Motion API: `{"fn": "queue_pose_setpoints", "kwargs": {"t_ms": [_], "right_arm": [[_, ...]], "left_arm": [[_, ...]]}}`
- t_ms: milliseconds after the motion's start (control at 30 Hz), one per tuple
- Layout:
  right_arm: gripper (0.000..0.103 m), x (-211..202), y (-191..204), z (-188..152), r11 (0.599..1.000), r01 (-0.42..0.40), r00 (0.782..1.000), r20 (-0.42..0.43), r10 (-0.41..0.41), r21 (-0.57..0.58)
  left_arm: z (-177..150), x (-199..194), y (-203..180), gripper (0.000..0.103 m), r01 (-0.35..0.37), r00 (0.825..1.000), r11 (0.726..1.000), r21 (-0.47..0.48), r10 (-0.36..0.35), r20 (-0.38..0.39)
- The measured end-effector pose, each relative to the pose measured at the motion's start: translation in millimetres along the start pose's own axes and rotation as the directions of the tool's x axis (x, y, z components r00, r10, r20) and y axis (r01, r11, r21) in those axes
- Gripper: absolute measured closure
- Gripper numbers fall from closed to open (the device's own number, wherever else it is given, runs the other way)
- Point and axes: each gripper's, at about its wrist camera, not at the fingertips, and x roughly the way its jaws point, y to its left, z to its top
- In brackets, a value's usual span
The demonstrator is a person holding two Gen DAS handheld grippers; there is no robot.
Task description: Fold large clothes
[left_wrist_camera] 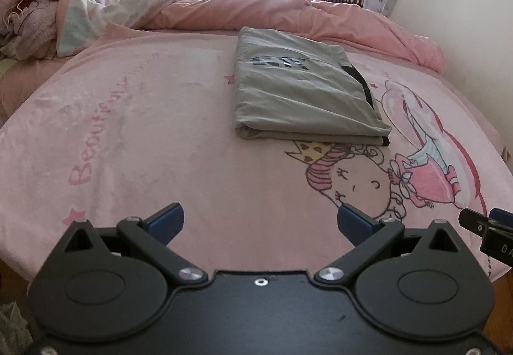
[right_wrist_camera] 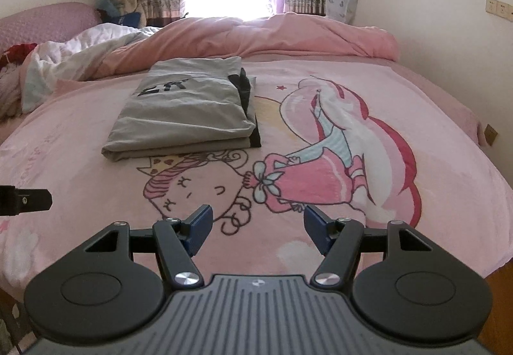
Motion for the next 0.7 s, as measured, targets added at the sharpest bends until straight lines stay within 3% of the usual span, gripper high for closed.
{"fn": "queue_pose_setpoints", "kwargs": {"t_ms": [700], "right_arm": [[0.026, 4.7, 5.6, -4.2, 1.000, -0.004, 1.000, -0.022, 0.004, -0.022]], "left_arm": [[2.0, 6.1, -1.8, 0.000, -0.005, 1.000, 1.000, 0.022, 0.006, -0.025]]}}
